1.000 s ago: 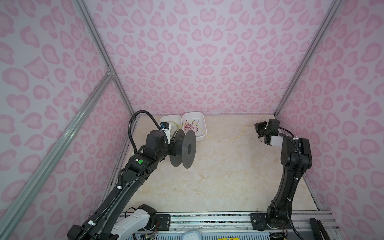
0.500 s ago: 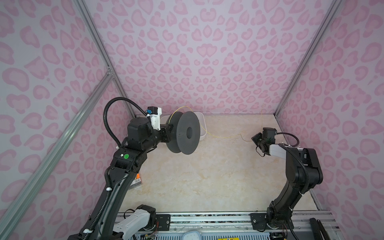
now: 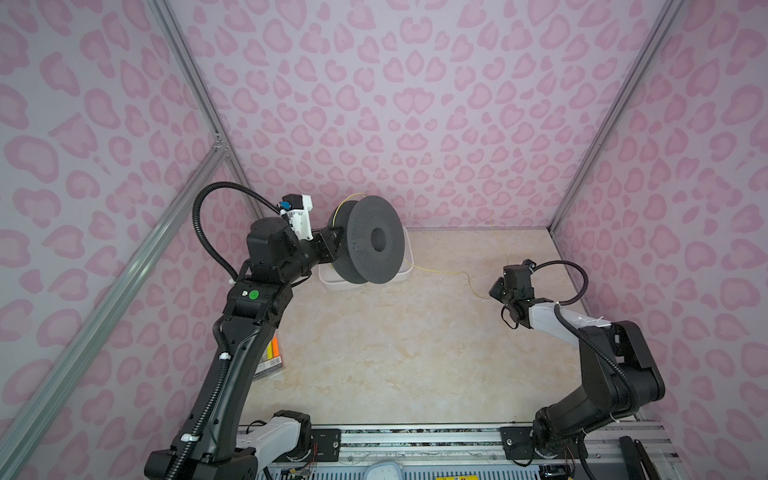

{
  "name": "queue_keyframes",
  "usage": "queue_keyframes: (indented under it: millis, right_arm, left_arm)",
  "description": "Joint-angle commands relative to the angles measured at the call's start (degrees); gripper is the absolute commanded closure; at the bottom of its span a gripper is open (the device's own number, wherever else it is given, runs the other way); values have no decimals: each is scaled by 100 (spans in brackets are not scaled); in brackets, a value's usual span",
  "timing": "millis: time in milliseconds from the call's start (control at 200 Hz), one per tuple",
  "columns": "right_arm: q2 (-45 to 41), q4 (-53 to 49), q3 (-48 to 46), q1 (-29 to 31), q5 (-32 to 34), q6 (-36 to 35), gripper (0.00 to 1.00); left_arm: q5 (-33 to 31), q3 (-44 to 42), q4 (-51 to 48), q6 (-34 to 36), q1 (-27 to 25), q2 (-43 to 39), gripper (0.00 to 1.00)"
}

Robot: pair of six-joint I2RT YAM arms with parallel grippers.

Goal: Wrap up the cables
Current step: 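Lift the spool toward the bins with left gripper while right holds cable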

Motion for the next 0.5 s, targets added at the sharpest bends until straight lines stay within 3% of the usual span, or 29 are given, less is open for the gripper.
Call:
queue_keyframes:
  millis: [0, 280, 495]
  right_arm:
    - [-332, -220, -243, 277, 619, -259, 100]
    - [-1307, -653, -947, 1278, 1311, -441, 100]
    - [-2388, -1438, -796, 2180, 2087, -649, 100]
  left_arm:
    - [-411, 134, 1012, -496, 23, 107, 96]
    - [-1357, 84, 1557, -1058, 39, 498, 96]
    - [-2268, 276, 1219, -830, -33, 1046, 96]
